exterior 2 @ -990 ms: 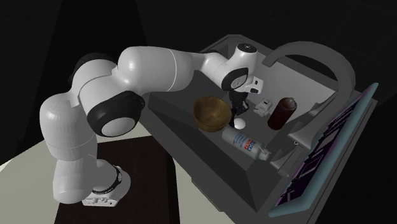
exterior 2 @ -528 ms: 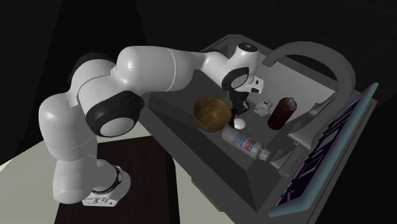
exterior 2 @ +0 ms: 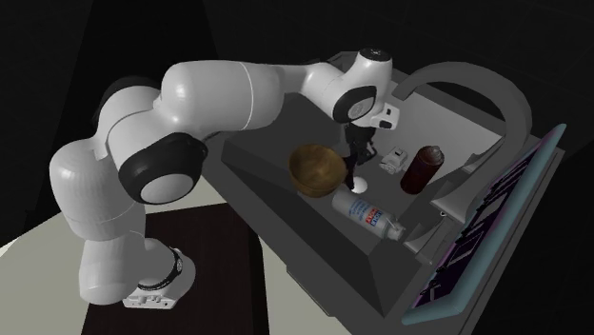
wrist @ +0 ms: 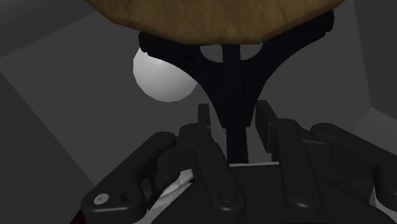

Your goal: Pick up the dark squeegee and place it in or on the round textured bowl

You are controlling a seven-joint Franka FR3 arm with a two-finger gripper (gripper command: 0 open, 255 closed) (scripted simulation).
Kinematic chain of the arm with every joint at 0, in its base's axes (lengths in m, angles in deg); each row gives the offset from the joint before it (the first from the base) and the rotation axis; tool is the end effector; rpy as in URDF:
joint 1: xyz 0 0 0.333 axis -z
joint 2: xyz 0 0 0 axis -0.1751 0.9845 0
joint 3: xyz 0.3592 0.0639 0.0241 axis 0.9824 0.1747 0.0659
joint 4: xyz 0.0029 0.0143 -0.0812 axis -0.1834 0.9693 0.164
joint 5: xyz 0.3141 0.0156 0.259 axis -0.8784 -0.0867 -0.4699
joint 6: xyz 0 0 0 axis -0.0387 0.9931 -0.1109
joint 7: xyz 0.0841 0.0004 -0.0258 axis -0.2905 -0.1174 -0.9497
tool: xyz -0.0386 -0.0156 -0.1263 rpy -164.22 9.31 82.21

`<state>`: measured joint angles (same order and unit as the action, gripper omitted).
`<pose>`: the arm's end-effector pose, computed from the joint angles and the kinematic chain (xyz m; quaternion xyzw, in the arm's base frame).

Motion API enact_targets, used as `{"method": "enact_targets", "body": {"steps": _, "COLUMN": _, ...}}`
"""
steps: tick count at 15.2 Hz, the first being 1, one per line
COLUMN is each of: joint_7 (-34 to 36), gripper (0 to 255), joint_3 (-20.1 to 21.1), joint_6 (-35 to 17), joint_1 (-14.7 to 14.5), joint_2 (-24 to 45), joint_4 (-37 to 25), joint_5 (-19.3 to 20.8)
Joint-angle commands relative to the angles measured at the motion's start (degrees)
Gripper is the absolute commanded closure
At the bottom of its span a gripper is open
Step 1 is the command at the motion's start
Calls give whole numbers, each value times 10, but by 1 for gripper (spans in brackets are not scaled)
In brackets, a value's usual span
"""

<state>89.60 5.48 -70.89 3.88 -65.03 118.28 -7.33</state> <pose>0.6605 0.2172 0.4266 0.9911 0.1270 0.0225 0.0325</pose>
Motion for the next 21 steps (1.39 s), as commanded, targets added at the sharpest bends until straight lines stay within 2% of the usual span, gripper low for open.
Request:
{"method": "enact_targets", "body": {"steps": 1, "joint_7": -2, "gripper": 255, "joint_3": 1, "joint_6": 15, "joint_1": 0, "joint_2": -4, "joint_4": -10, "joint_5": -2}}
{"method": "enact_targets", "body": {"steps": 21, "joint_7": -17, "gripper": 255, "joint_3": 6, "joint_6": 162, "joint_1": -6, "joint_2": -17, "joint_4": -146, "joint_5": -11}}
